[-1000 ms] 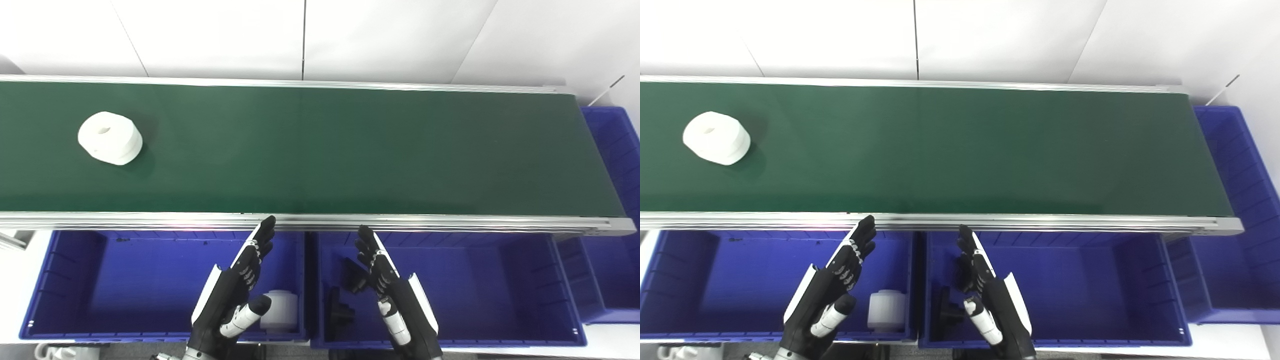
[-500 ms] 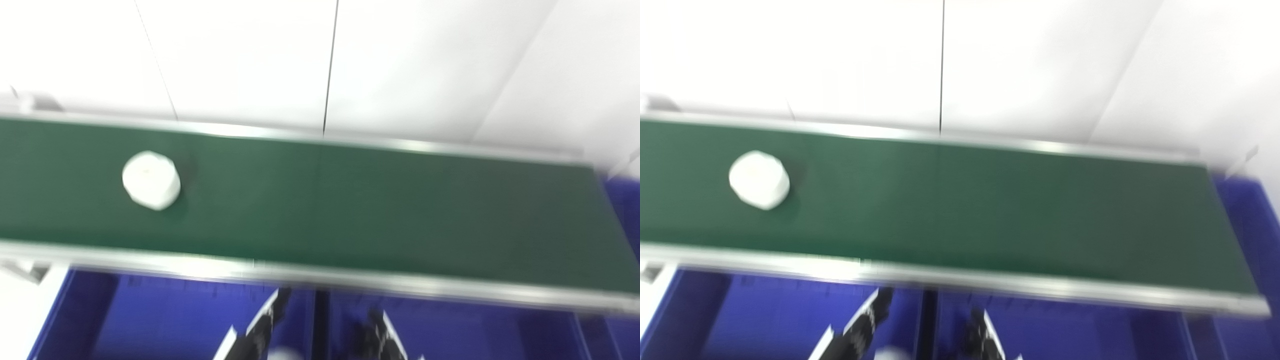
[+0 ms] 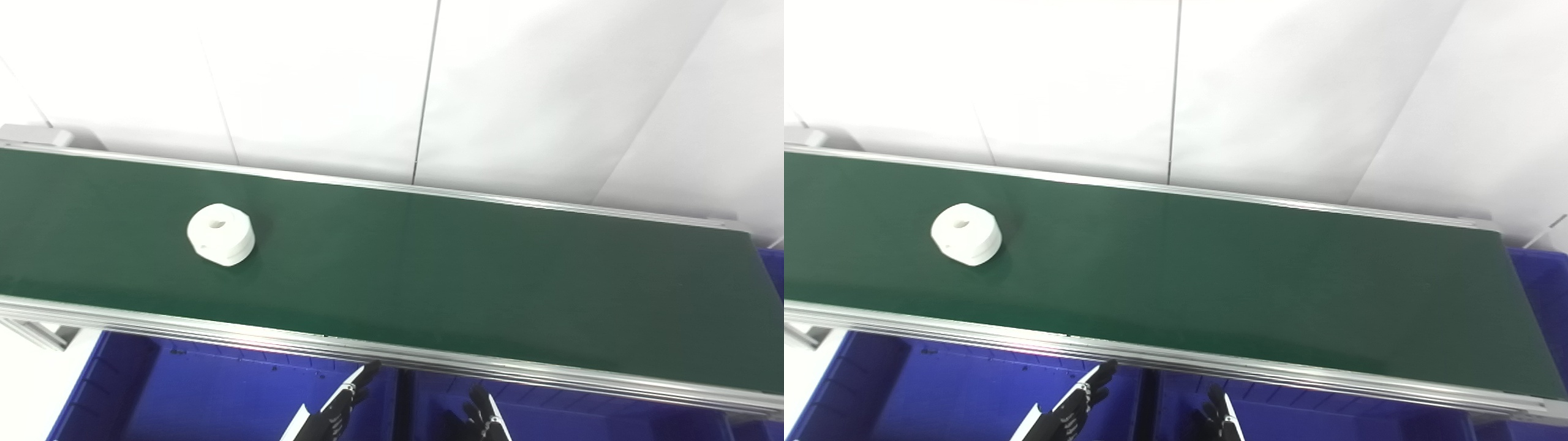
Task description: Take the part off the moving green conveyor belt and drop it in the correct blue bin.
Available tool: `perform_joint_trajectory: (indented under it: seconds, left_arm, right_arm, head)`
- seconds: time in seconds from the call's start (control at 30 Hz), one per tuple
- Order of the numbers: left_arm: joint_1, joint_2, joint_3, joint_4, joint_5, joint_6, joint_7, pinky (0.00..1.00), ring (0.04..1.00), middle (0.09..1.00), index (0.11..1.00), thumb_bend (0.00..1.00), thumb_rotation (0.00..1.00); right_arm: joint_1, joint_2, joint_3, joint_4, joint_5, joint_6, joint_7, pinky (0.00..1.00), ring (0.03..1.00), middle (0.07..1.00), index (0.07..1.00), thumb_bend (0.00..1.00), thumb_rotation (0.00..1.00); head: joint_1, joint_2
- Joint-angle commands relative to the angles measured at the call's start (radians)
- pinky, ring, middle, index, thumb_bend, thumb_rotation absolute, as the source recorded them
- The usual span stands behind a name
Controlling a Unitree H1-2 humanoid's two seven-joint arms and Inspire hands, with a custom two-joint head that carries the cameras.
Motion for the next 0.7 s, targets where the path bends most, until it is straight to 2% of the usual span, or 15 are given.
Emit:
perform_joint_trajectory:
  seconds: [0.0,0.1,0.23,0.27,0.33,0.4,0.5,0.6,0.67]
  left_arm:
    - [0.005,-0.005,-0.008,-0.035,-0.015,-0.044,0.003,0.96,0.988,0.972,0.935,0.86,0.73]
    - [0.007,-0.006,-0.008,-0.11,-0.043,-0.043,-0.002,0.92,0.966,0.952,0.935,0.87,0.7]
    - [0.011,-0.001,-0.013,-0.262,-0.08,-0.032,-0.013,0.83,0.902,0.902,0.92,0.86,0.6]
    - [0.007,-0.002,-0.012,-0.297,-0.081,-0.024,-0.012,0.8,0.883,0.889,0.91,0.86,0.59]
    - [-0.019,-0.002,-0.006,-0.376,-0.084,0.012,-0.012,0.74,0.831,0.843,0.854,0.91,0.51]
    - [-0.069,0.007,0.017,-0.441,-0.07,0.055,-0.015,0.72,0.815,0.825,0.831,0.9,0.48]
    - [-0.188,0.026,0.107,-0.498,0.038,0.1,-0.002,0.73,0.802,0.797,0.791,0.89,0.39]
    - [-0.285,0.056,0.182,-0.516,0.138,0.148,-0.009,0.69,0.78,0.781,0.778,0.91,0.36]
    - [-0.372,0.11,0.219,-0.524,0.174,0.211,-0.045,0.65,0.749,0.781,0.768,0.92,0.35]
  right_arm:
    - [0.0,-0.001,-0.002,-0.006,0.012,-0.059,0.012,0.98,0.981,0.999,1.0,0.91,0.96]
    - [-0.001,-0.001,-0.003,-0.011,0.015,-0.052,0.018,0.99,0.988,1.0,1.0,0.92,0.96]
    - [-0.003,0.005,-0.003,-0.014,0.006,-0.046,0.017,0.99,0.988,1.0,1.0,0.91,0.95]
    - [-0.005,0.006,-0.003,-0.013,0.008,-0.045,0.018,0.99,0.987,1.0,1.0,0.91,0.96]
    - [-0.01,0.007,-0.001,-0.01,0.015,-0.046,0.022,1.0,0.989,1.0,1.0,0.91,0.95]
    - [-0.014,0.01,0.0,-0.01,0.019,-0.045,0.025,1.0,0.991,1.0,1.0,0.9,0.95]
    - [-0.018,0.016,0.002,-0.006,0.022,-0.047,0.029,1.0,0.989,1.0,1.0,0.9,0.94]
    - [-0.02,0.023,0.002,-0.002,0.02,-0.05,0.028,1.0,0.986,1.0,1.0,0.9,0.94]
    - [-0.02,0.027,0.003,-0.005,0.021,-0.048,0.028,1.0,0.985,1.0,1.0,0.91,0.94]
  head:
    - [0.002,0.001]
    - [0.008,0.003]
    - [0.008,0.012]
    - [0.009,0.015]
    - [0.011,0.021]
    - [0.012,0.025]
    - [0.012,0.021]
    - [0.013,0.025]
    - [0.01,0.03]
